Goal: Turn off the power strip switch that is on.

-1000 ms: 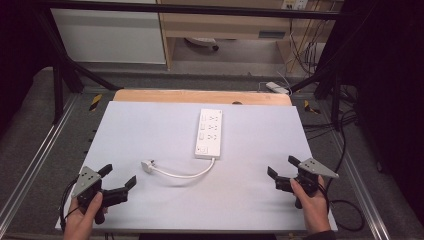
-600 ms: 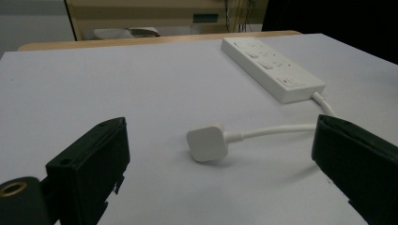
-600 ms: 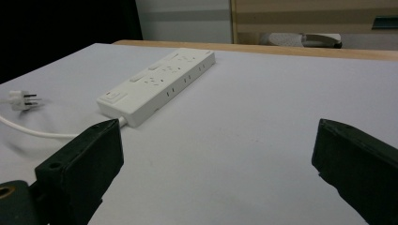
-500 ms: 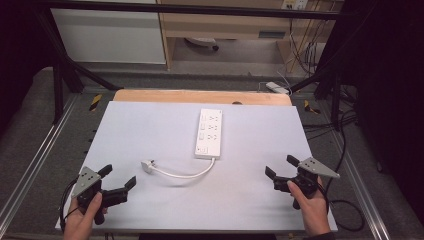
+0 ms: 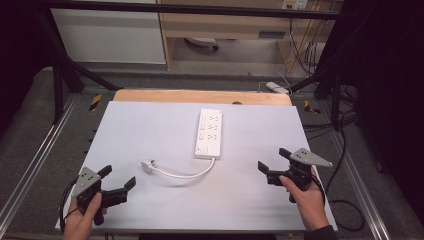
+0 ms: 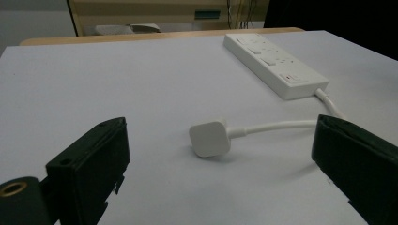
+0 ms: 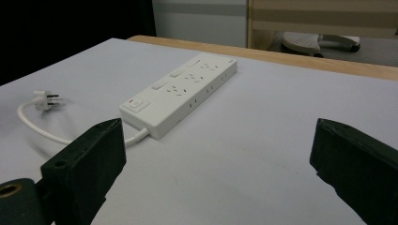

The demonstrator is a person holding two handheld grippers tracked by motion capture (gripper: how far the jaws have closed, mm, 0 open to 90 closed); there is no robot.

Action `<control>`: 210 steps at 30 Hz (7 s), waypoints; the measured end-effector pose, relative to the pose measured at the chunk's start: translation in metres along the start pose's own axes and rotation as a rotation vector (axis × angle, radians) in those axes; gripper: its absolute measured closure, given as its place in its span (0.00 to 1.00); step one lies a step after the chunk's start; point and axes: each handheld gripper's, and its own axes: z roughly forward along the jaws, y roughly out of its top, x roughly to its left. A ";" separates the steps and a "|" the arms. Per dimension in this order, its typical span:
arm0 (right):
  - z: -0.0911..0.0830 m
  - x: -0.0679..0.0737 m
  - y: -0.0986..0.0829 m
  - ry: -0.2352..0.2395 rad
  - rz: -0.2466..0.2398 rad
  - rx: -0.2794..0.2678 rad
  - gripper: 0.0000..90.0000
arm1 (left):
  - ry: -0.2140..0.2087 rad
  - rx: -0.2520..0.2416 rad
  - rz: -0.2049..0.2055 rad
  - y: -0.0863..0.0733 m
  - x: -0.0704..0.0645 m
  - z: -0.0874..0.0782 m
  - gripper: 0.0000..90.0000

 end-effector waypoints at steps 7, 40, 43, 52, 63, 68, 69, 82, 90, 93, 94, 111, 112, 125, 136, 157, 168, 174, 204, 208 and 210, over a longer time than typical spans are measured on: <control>0.008 -0.002 0.018 -0.001 0.006 0.011 0.04 | -0.003 0.005 0.005 0.000 -0.001 0.001 0.05; 0.039 -0.002 0.082 -0.015 -0.019 -0.004 0.16 | -0.013 0.022 0.020 -0.001 -0.002 0.002 0.05; 0.041 -0.002 0.086 -0.008 -0.019 -0.011 0.19 | -0.013 0.022 0.021 -0.001 -0.002 0.002 0.05; 0.050 0.002 0.101 0.007 -0.066 -0.033 0.44 | -0.016 0.025 0.019 -0.001 -0.001 0.002 0.05; 0.059 0.003 0.112 0.015 -0.106 -0.072 0.76 | -0.021 0.027 0.023 -0.002 -0.001 0.003 0.05; 0.066 0.000 0.115 0.061 -0.092 -0.096 0.91 | -0.027 0.026 0.018 -0.001 -0.001 0.003 0.05; 0.066 0.000 0.115 0.061 -0.092 -0.096 0.91 | -0.029 0.027 0.020 -0.001 -0.002 0.003 0.05; 0.083 -0.005 0.121 0.022 -0.077 -0.102 1.00 | -0.027 0.035 0.032 -0.002 -0.002 0.003 0.05; 0.090 -0.002 0.122 0.028 -0.078 -0.102 1.00 | -0.027 0.034 0.030 -0.002 -0.001 0.004 0.05; 0.098 -0.001 0.124 0.033 -0.079 -0.096 1.00 | -0.026 0.035 0.030 -0.002 -0.001 0.004 0.05; 0.098 -0.001 0.124 0.033 -0.079 -0.096 1.00 | -0.026 0.035 0.030 -0.002 -0.001 0.004 0.05; 0.142 0.006 0.129 0.007 -0.076 -0.074 1.00 | -0.031 0.037 0.027 -0.002 -0.001 0.004 0.05; 0.142 0.006 0.129 0.007 -0.076 -0.074 1.00 | -0.030 0.037 0.027 -0.002 0.000 0.004 0.05; 0.177 0.013 0.126 0.007 -0.061 -0.066 1.00 | -0.030 0.035 0.029 -0.002 0.000 0.004 0.05; 0.198 0.006 0.119 -0.002 -0.047 -0.045 1.00 | -0.030 0.036 0.026 -0.002 0.001 0.005 0.05; 0.240 0.005 0.101 -0.040 -0.074 0.031 1.00 | -0.029 0.037 0.031 -0.002 0.001 0.005 0.05; 0.251 0.003 0.093 -0.042 -0.057 0.053 1.00 | -0.031 0.038 0.034 -0.002 0.000 0.005 0.05; 0.258 0.004 0.088 -0.044 -0.050 0.068 1.00 | -0.032 0.038 0.037 -0.002 0.001 0.005 0.05; 0.285 0.016 0.080 -0.044 -0.097 0.143 1.00 | -0.040 0.036 0.044 -0.001 0.000 0.005 0.05; 0.287 0.016 0.078 -0.043 -0.095 0.148 1.00 | -0.038 0.033 0.044 -0.001 0.000 0.005 0.05; 0.288 0.016 0.078 -0.043 -0.095 0.149 1.00 | -0.038 0.033 0.044 -0.001 0.000 0.005 0.05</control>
